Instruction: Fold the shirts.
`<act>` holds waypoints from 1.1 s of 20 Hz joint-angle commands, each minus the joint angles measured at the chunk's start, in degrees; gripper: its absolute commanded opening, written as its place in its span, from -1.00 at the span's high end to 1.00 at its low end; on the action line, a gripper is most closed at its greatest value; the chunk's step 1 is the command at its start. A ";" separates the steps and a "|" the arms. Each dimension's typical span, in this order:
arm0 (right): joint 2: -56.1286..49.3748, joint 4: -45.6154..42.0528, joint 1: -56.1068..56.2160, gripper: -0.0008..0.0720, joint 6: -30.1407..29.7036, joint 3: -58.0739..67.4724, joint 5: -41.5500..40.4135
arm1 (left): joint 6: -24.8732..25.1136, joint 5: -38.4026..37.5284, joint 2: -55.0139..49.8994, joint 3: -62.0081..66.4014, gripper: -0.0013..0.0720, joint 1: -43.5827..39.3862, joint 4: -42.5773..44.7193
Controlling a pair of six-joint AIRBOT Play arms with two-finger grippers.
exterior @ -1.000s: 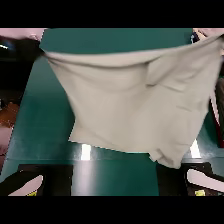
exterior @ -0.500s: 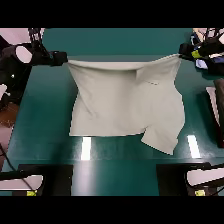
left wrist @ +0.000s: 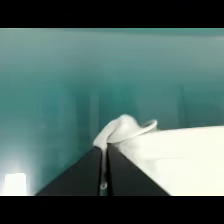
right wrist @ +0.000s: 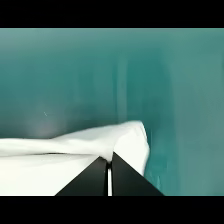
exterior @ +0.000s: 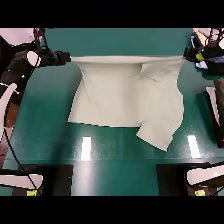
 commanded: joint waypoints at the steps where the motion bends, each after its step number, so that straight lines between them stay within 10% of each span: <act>1: -0.17 -0.55 -1.03 0.94 -1.44 -4.11 6.21 | 3.23 -8.13 -2.23 -0.04 0.90 0.02 -1.25; 11: -0.15 1.46 0.39 0.92 -1.42 -14.36 6.67 | 7.26 -13.97 -8.15 -0.04 0.90 0.04 -12.72; 14: 0.15 1.49 0.15 0.01 -1.42 -14.34 7.91 | 7.21 -16.52 -8.13 -0.02 0.89 0.04 -12.11; 16: 1.57 1.49 -0.31 0.01 -1.53 -14.36 9.20 | 7.23 -20.70 -8.11 0.17 0.87 0.52 -11.34; 18: 4.24 3.21 -1.57 0.01 -4.13 -14.36 11.32 | 7.23 -27.43 -8.00 0.48 -0.31 1.62 -10.49; 19: 5.64 5.60 -2.43 0.02 -5.49 -14.36 12.50 | 7.23 -31.45 -8.00 0.57 -0.59 2.64 -10.19; 22: 9.70 13.97 -6.25 0.01 -7.96 -14.36 17.77 | 9.25 -42.03 -7.98 0.48 -0.59 6.10 -10.45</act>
